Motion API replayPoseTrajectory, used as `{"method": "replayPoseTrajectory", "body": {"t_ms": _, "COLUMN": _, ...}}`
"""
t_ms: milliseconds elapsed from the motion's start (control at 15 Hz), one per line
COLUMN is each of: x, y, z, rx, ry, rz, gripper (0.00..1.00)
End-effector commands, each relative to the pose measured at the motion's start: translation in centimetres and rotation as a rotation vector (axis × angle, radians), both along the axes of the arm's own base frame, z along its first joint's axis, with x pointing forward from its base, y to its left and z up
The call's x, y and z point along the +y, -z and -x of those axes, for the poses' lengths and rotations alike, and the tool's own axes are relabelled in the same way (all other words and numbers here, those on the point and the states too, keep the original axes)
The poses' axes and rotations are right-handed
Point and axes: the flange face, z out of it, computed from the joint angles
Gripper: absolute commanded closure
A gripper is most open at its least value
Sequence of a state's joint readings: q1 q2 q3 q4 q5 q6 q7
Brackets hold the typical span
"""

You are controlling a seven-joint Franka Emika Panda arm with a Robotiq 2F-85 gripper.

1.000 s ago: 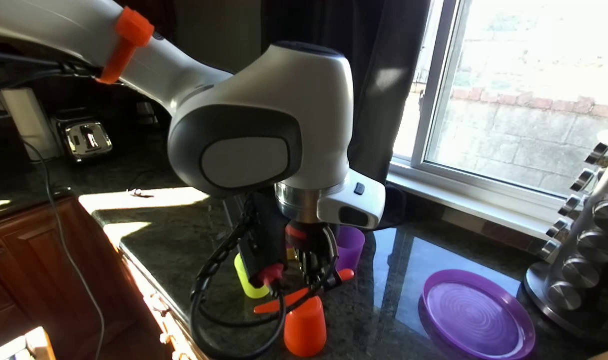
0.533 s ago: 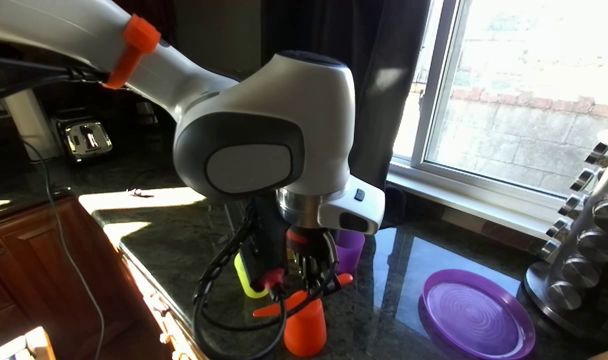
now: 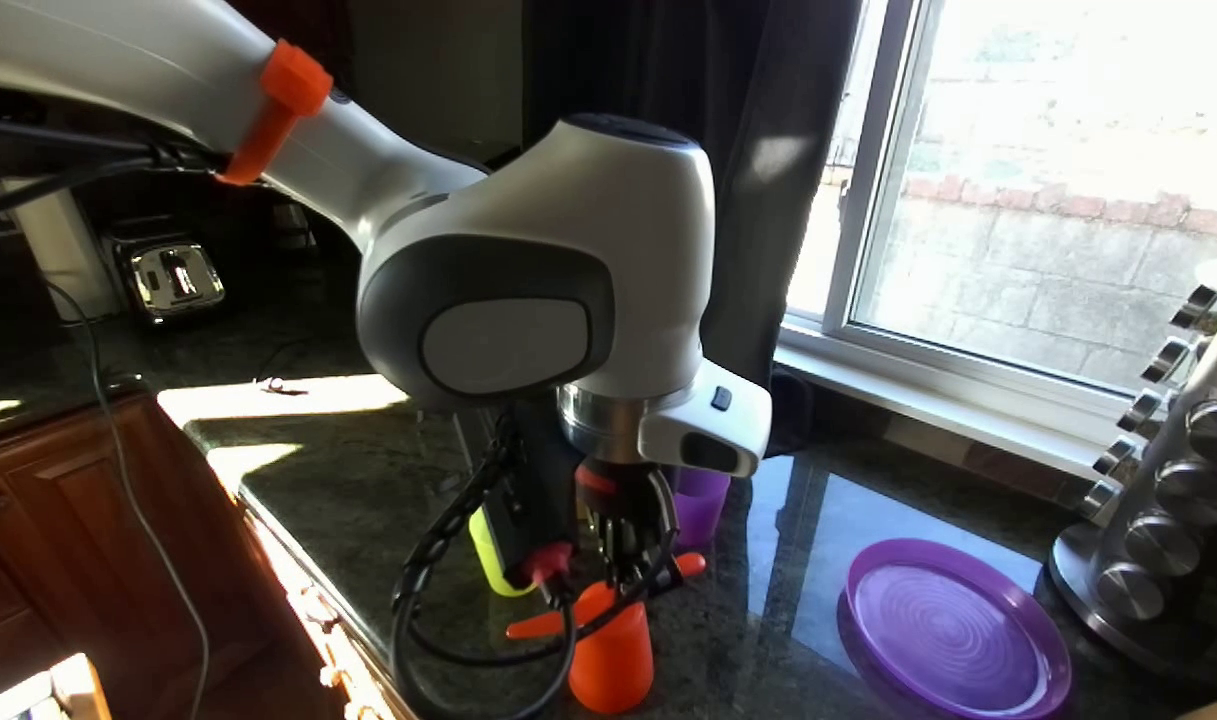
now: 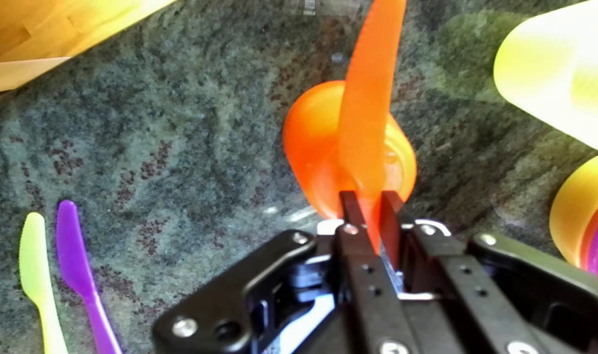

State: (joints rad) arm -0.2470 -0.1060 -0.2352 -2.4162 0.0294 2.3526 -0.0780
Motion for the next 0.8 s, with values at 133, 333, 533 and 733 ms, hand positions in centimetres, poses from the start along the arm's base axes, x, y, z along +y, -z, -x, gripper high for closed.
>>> {"method": "replayPoseTrajectory", "body": {"t_ms": 133, "x": 0.16, "y": 0.52, "z": -0.76, "rx": 0.000, "ry": 0.026, "rz": -0.002, "gripper": 0.96}}
{"method": "replayPoseTrajectory", "body": {"t_ms": 333, "x": 0.23, "y": 0.62, "z": -0.96, "rx": 0.001, "ry": 0.030, "rz": -0.001, "gripper": 0.96}}
{"method": "replayPoseTrajectory", "body": {"t_ms": 533, "x": 0.34, "y": 0.81, "z": -1.12, "rx": 0.005, "ry": 0.031, "rz": 0.001, "gripper": 0.96}}
{"method": "replayPoseTrajectory", "body": {"t_ms": 733, "x": 0.39, "y": 0.80, "z": -1.25, "rx": 0.004, "ry": 0.032, "rz": 0.000, "gripper": 0.83}}
